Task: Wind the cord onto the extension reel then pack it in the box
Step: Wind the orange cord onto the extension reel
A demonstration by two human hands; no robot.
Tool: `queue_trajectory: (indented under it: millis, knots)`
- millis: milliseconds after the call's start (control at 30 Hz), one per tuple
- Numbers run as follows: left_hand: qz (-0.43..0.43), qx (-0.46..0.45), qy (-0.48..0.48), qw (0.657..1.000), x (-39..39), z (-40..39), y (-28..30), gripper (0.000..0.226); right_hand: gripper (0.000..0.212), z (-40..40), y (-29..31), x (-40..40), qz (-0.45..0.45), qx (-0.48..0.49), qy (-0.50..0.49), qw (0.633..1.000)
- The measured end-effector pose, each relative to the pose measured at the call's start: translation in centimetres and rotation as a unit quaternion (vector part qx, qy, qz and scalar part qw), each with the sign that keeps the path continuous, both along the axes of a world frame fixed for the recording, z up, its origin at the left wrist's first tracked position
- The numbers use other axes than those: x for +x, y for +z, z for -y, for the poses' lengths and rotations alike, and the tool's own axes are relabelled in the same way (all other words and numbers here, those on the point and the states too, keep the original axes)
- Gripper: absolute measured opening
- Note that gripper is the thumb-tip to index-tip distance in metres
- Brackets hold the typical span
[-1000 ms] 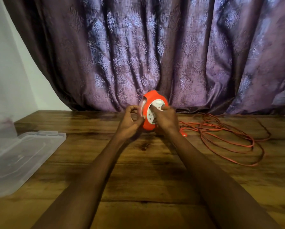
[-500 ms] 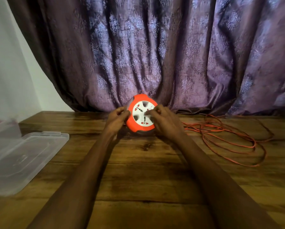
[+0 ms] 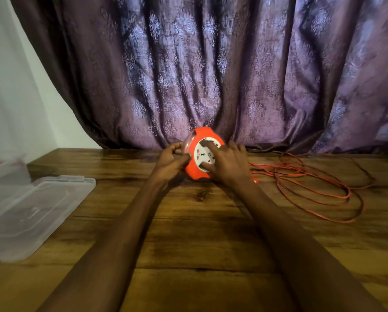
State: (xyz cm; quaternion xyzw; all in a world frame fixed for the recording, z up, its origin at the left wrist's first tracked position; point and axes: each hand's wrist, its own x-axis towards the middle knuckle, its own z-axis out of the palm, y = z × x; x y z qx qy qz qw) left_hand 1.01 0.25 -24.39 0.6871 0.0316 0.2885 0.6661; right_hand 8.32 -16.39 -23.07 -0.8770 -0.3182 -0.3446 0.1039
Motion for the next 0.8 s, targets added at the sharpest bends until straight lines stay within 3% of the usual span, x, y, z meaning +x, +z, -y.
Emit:
queue_trajectory:
  millis: [67, 100, 167, 200, 233, 300, 367, 433, 467, 533, 567, 600, 667, 800]
  knots:
    - [0.019, 0.032, 0.035, 0.999, 0.3, 1.2, -0.4, 0.037, 0.067, -0.5, 0.3, -0.3, -0.175, 0.149, -0.02, 0.973]
    - [0.025, 0.046, 0.039, 0.998, 0.3, 1.7, -0.7, 0.04, 0.066, -0.7, 0.5, -0.4, -0.278, 0.234, -0.006, 0.932]
    - [0.035, 0.054, 0.034, 0.997, 0.4, 2.9, -1.2, 0.044, 0.052, -0.9, 1.0, -0.5, -0.457, 0.412, 0.064, 0.786]
    - [0.038, 0.058, 0.034, 0.997, 0.4, 3.5, -1.4, 0.043, 0.045, -0.9, 1.0, -0.3, -0.522, 0.477, 0.079, 0.703]
    - [0.041, 0.062, 0.035, 0.997, 0.4, 3.9, -1.6, 0.042, 0.043, -0.7, 1.1, -0.1, -0.561, 0.511, 0.081, 0.646]
    - [0.047, 0.06, 0.036, 0.996, 0.6, 4.1, -1.8, 0.042, 0.049, -0.5, 0.7, 0.3, -0.589, 0.524, 0.083, 0.61]
    - [0.047, 0.05, 0.048, 0.996, 0.9, 3.4, -1.7, 0.042, 0.053, -0.3, 0.0, 0.7, -0.569, 0.517, 0.095, 0.632]
    - [0.044, 0.011, 0.075, 0.996, 1.0, 2.3, -1.2, 0.039, 0.046, 0.0, -0.6, 1.1, -0.503, 0.496, 0.114, 0.699]
    - [0.042, -0.014, 0.084, 0.995, 0.9, 1.7, -0.9, 0.035, 0.04, 0.1, -0.8, 1.1, -0.445, 0.461, 0.118, 0.758]
    - [0.037, -0.05, 0.089, 0.994, 0.9, 0.5, -0.3, 0.025, 0.023, 0.5, -1.2, 1.5, -0.249, 0.317, 0.09, 0.911]
    - [0.033, -0.06, 0.089, 0.994, 0.8, -0.1, -0.1, 0.021, 0.017, 0.7, -1.2, 1.6, -0.139, 0.234, 0.097, 0.957]
    - [0.028, -0.066, 0.091, 0.993, 0.6, -0.5, 0.1, 0.017, 0.02, 0.9, -1.1, 1.6, -0.051, 0.152, 0.127, 0.979]
    - [0.013, -0.068, 0.091, 0.993, 0.3, -1.4, 0.3, 0.012, 0.032, 0.9, -1.0, 1.3, 0.058, 0.012, 0.196, 0.979]
    - [-0.009, -0.053, 0.079, 0.995, -0.4, -2.6, 0.5, 0.015, 0.043, 0.2, -0.6, -0.2, 0.091, -0.092, 0.2, 0.971]
